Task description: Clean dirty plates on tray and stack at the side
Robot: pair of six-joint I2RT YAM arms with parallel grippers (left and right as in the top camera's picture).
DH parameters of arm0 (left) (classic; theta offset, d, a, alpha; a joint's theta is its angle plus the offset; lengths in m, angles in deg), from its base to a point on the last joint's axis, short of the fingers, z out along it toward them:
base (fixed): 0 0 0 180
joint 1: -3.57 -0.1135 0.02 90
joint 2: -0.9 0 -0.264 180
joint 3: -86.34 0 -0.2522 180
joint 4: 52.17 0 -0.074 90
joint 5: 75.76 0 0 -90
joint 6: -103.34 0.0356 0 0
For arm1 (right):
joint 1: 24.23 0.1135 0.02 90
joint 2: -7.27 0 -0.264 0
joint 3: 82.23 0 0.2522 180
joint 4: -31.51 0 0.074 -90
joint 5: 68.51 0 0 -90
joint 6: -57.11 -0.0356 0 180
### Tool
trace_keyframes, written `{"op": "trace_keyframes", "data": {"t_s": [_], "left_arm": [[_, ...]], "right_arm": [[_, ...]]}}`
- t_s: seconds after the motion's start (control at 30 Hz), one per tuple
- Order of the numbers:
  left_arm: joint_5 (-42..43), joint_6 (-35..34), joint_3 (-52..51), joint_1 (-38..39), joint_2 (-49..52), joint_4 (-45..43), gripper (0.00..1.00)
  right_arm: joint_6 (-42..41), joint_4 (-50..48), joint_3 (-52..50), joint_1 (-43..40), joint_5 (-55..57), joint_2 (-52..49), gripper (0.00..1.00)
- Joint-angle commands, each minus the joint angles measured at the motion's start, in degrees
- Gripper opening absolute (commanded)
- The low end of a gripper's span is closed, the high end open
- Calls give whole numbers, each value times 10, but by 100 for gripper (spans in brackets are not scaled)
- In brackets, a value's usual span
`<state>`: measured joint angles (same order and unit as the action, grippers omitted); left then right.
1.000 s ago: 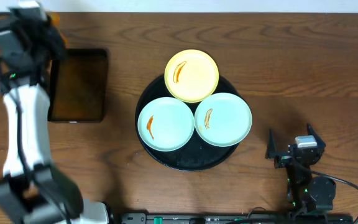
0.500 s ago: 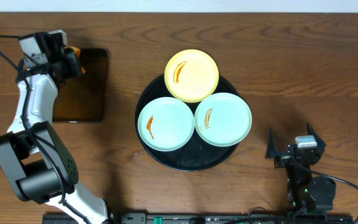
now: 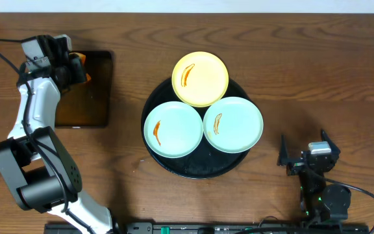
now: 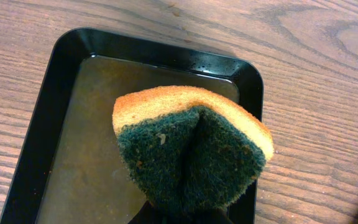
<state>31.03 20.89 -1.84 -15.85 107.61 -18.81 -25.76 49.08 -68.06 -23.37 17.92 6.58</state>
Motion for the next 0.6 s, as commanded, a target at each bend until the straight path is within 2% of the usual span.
{"op": "trace_keyframes", "data": {"t_s": [0.0,0.57], "left_arm": [[5,4,4,-3,-11,3,7],[5,3,5,-3,-13,7,7]], "right_arm": [[7,2,-1,-5,1,3,99],[7,2,-1,-5,1,3,99]]}}
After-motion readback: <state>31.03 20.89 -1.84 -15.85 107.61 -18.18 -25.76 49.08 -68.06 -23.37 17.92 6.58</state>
